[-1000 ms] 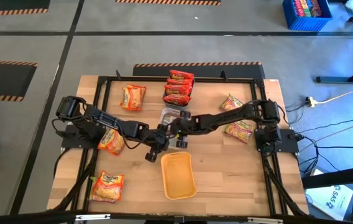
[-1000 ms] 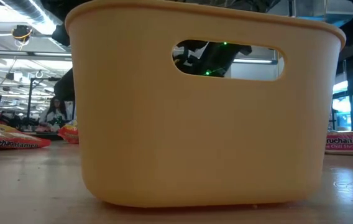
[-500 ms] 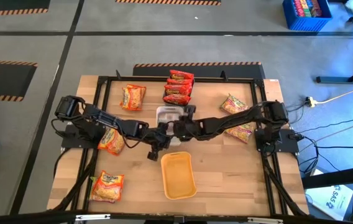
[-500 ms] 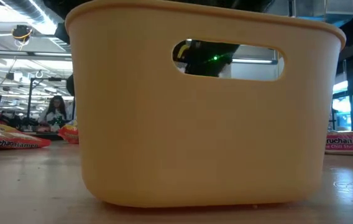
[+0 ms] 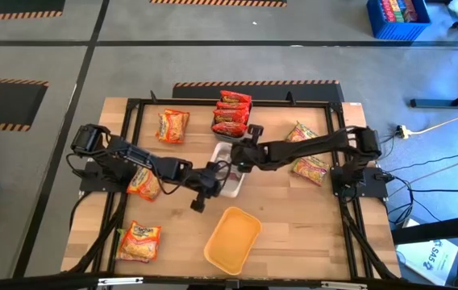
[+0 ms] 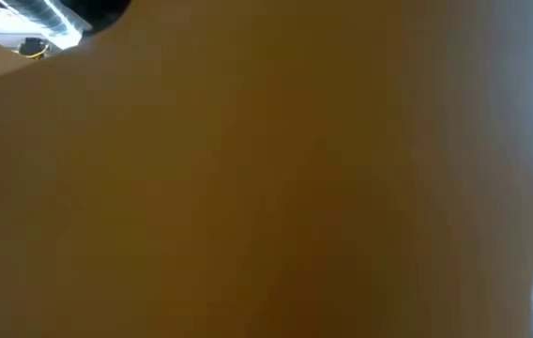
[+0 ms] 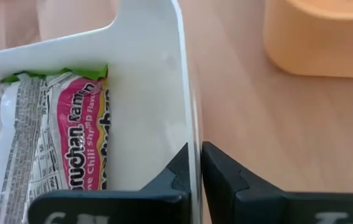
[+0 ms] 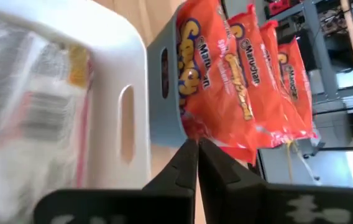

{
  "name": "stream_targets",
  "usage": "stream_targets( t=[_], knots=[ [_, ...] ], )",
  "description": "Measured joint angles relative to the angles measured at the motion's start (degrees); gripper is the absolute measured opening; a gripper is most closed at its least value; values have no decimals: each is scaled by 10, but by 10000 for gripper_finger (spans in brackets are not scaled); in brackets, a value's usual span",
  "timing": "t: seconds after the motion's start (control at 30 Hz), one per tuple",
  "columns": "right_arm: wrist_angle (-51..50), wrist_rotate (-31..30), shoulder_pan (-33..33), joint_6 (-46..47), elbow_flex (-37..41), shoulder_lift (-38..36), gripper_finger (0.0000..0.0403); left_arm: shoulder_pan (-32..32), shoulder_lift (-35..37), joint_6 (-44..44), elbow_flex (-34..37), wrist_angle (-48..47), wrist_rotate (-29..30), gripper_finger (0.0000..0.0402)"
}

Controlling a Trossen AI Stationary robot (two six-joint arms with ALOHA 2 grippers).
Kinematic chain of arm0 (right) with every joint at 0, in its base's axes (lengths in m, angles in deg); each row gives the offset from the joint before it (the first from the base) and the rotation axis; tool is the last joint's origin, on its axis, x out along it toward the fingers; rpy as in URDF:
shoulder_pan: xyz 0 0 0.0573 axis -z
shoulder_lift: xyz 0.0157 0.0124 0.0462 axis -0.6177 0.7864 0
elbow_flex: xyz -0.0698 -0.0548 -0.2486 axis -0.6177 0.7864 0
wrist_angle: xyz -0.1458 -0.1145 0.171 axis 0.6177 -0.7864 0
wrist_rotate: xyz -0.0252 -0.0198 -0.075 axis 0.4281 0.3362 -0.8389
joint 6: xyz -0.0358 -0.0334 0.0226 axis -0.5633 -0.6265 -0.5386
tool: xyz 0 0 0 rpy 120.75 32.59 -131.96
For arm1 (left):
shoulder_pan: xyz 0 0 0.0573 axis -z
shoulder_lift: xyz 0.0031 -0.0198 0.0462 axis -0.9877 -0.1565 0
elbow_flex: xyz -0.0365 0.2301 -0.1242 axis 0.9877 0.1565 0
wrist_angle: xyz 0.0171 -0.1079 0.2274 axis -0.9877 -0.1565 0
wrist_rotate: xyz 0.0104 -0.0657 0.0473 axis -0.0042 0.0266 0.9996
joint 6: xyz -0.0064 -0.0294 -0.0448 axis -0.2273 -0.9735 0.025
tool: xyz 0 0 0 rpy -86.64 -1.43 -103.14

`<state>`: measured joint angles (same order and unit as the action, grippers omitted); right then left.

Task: Sort Maruchan noodles
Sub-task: Put the green noodle pack into the white bin

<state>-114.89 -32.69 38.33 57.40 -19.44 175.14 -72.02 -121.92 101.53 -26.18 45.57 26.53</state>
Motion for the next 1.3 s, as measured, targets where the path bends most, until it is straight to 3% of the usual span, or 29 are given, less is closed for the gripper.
stream_targets(
  t=[0.13, 0.4, 0.73, 0.97, 1.13, 1.3],
  knots=[
    [-39, 23, 0, 34, 0, -36, 0, -7, 0, -18, 0, -3, 3, 14],
    [-121, 163, -1, 158, 1, -64, 17, -19, -1, -67, 1, -1, 6, 21],
    [-107, 183, -2, 175, 54, -62, 184, -15, 7, -86, -16, -25, 6, 141],
    [-119, 180, -2, 145, 77, -77, 271, -12, 46, -74, -89, -123, 23, 185],
    [-38, 177, -1, 57, 146, -106, 293, -38, 60, -18, -120, -120, 91, 189],
    [154, 191, 16, 23, 259, -159, 290, -92, 47, 20, -124, -116, 75, 189]
  ],
)
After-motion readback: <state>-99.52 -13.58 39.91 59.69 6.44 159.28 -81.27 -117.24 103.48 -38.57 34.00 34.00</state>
